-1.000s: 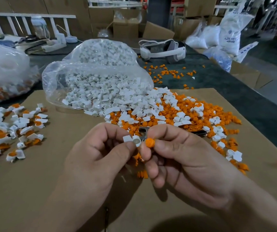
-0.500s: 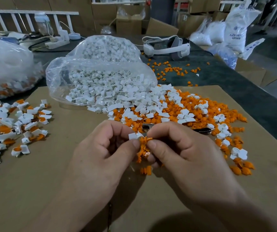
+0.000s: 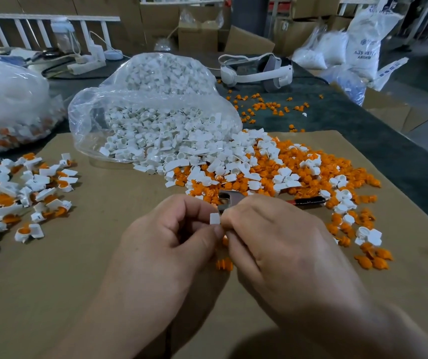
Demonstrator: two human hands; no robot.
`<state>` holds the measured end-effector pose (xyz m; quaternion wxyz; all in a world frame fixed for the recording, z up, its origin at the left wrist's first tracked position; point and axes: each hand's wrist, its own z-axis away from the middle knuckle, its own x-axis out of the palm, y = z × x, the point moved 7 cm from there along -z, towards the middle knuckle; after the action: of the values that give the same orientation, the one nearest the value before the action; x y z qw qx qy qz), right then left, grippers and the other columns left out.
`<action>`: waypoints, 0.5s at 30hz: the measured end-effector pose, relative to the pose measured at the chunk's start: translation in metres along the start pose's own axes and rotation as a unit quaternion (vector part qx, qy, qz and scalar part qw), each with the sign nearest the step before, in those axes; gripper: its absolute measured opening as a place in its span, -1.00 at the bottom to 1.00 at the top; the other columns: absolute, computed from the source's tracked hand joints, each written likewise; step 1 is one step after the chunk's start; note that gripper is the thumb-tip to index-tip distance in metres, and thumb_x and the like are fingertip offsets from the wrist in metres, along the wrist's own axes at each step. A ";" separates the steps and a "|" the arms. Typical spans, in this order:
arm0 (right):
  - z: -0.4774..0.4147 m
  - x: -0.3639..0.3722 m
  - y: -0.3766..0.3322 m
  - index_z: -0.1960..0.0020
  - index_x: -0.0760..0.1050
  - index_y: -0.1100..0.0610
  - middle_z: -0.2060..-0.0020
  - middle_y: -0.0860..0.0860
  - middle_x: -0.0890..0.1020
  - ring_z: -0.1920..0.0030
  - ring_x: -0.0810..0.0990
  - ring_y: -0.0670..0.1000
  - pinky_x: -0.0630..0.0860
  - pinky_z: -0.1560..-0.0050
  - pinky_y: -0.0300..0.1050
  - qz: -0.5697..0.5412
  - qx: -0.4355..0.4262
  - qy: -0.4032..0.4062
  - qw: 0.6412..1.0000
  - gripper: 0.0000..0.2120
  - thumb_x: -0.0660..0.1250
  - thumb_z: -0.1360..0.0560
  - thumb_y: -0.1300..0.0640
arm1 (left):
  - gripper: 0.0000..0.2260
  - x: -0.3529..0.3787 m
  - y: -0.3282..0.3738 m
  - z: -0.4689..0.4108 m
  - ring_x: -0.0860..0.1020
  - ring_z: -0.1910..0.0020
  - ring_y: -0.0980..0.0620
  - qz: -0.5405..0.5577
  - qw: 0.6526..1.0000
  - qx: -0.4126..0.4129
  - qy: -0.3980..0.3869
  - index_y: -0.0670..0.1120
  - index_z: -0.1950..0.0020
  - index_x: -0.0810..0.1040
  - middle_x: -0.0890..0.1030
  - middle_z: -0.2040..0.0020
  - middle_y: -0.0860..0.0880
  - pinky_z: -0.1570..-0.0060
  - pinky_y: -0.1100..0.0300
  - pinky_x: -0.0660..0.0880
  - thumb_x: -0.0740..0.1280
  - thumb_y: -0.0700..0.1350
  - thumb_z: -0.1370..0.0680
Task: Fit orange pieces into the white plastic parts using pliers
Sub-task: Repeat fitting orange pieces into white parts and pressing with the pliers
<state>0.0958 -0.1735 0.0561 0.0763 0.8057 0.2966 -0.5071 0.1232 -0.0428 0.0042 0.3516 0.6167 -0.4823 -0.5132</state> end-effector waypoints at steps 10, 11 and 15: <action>0.003 0.005 0.011 0.01 0.51 -0.04 0.19 -0.18 0.51 0.20 0.46 -0.18 0.47 0.27 -0.25 -0.078 0.046 -0.023 0.996 -0.86 0.17 -0.59 0.04 | -0.73 0.005 -0.006 -0.002 0.57 0.40 0.05 0.139 0.989 -0.034 -0.046 0.05 0.10 0.68 0.64 0.34 -0.06 0.38 0.29 0.49 0.50 0.06 -0.24; 0.003 0.006 0.012 0.01 0.51 -0.06 0.19 -0.19 0.51 0.20 0.47 -0.18 0.48 0.27 -0.24 -0.079 0.046 -0.030 0.995 -0.85 0.16 -0.59 0.02 | -0.74 0.006 -0.007 -0.002 0.57 0.40 0.06 0.143 0.988 -0.042 -0.048 0.04 0.10 0.68 0.63 0.34 -0.07 0.39 0.29 0.49 0.52 0.04 -0.24; 0.003 0.007 0.017 -0.14 0.48 -0.04 -0.01 -0.16 0.52 -0.02 0.48 -0.17 0.49 0.03 -0.25 -0.071 0.033 -0.032 0.996 -0.81 0.19 -0.56 0.02 | -0.83 0.001 -0.006 -0.004 0.56 0.44 0.11 0.113 0.992 -0.045 -0.018 0.09 0.13 0.68 0.61 0.39 0.02 0.42 0.32 0.49 0.46 -0.09 -0.31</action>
<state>0.1049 -0.1859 0.0459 0.0230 0.7681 0.3336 -0.5461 0.1289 -0.0426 -0.0007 0.4261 0.5327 -0.5315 -0.5021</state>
